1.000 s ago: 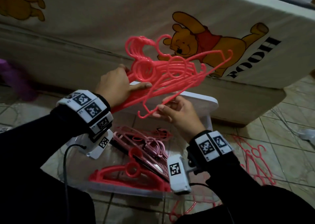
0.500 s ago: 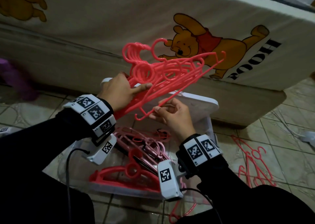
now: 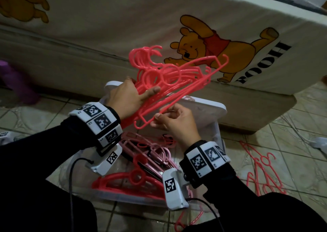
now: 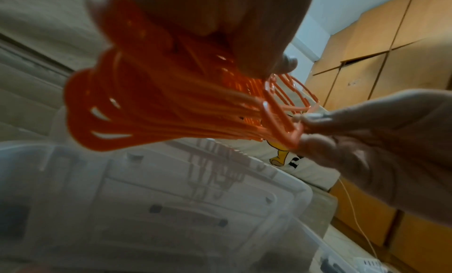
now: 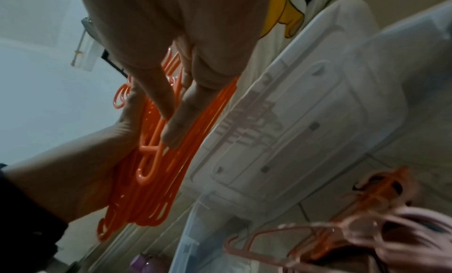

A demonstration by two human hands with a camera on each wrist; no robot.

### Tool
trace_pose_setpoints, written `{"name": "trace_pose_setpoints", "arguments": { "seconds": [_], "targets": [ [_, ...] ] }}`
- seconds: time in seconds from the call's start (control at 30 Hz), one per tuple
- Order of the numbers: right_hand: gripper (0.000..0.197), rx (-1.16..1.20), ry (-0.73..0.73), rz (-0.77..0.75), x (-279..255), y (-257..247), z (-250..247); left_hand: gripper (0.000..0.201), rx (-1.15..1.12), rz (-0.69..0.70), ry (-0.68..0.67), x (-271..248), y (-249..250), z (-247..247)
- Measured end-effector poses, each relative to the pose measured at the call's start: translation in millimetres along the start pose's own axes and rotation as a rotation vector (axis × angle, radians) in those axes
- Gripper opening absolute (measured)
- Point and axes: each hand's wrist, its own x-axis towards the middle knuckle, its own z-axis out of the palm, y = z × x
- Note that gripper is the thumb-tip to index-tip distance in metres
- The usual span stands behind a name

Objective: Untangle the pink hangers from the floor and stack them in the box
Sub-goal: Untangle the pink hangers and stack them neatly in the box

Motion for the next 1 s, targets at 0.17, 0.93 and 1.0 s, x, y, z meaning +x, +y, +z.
{"name": "trace_pose_setpoints", "arguments": {
  "seconds": [0.17,0.93,1.0],
  "targets": [
    [0.012,0.031,-0.037,0.059,-4.7,4.3,-0.2,0.092,-0.013,0.008,-0.011,-0.9,0.4,-0.3],
    [0.1,-1.499,0.075,-0.561,21.5,-28.4,-69.0,0.036,0.184,0.425,-0.232,-16.4,7.1,-5.7],
    [0.099,-1.495,0.055,-0.539,25.4,-27.4,-69.5,0.037,0.183,0.434,-0.257,-16.1,5.8,-5.8]
  ]
}}
